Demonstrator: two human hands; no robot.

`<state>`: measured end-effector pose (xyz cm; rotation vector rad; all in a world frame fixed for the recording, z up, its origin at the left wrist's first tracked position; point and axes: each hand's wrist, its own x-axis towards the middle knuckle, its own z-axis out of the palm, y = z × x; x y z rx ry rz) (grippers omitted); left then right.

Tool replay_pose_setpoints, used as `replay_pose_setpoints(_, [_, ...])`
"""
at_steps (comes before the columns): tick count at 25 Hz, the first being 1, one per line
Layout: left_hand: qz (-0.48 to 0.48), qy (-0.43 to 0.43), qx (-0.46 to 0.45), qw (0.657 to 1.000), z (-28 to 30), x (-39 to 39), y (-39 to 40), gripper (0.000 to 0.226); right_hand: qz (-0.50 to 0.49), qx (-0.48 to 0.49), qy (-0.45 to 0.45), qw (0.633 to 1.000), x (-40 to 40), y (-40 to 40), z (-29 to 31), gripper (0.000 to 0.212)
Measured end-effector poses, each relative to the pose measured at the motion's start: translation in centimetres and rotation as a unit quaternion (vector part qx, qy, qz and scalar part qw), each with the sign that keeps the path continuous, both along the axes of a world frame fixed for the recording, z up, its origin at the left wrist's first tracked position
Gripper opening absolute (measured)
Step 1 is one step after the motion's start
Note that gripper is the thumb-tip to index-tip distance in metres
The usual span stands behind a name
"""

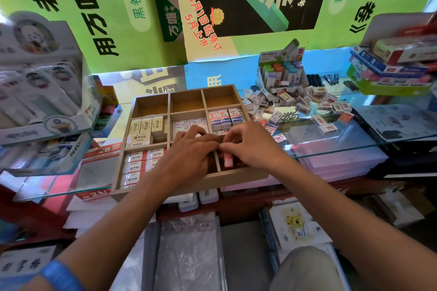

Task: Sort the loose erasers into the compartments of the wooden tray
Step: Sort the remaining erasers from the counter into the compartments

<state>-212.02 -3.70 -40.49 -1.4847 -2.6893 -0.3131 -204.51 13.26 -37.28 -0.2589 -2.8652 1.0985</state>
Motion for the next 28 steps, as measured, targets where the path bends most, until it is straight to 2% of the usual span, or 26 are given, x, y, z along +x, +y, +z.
replay_pose_setpoints(4, [0.011, -0.004, -0.011, 1.000, 0.2, 0.1, 0.0, 0.055, 0.008, -0.060, -0.075, 0.995, -0.8, 0.9, 0.8, 0.012])
replay_pose_setpoints(7, [0.027, 0.008, -0.021, 0.999, 0.3, 0.1, -0.1, 0.063, 0.048, -0.023, -0.114, 0.992, -0.6, 0.7, 0.2, 0.015])
replay_pose_setpoints(11, [0.037, 0.004, -0.042, 0.998, 0.4, 0.2, 0.1, 0.060, 0.069, -0.024, -0.144, 0.987, -0.5, 0.8, 0.9, 0.017])
replay_pose_setpoints(17, [0.048, -0.003, -0.049, 0.998, 0.4, 0.2, 0.1, 0.058, 0.046, -0.064, -0.183, 0.980, -1.1, 0.2, 1.1, 0.003])
replay_pose_setpoints(21, [0.045, -0.010, -0.050, 0.998, 0.2, 0.1, 0.0, 0.057, 0.066, 0.081, -0.121, 0.987, -0.9, -1.3, 0.3, 0.011])
replay_pose_setpoints(23, [0.047, -0.013, -0.049, 0.998, 0.2, 0.1, 0.0, 0.056, 0.083, 0.067, -0.120, 0.987, -0.7, -1.0, 0.5, 0.011])
replay_pose_setpoints(26, [0.053, -0.016, -0.045, 0.997, 0.2, 0.2, 0.1, 0.056, 0.114, -0.007, -0.201, 0.973, -0.4, 0.3, 1.4, 0.013])
replay_pose_setpoints(28, [0.056, -0.018, -0.044, 0.997, 0.2, 0.1, 0.1, 0.057, 0.115, 0.022, -0.217, 0.969, -0.7, 0.2, 1.4, 0.015])
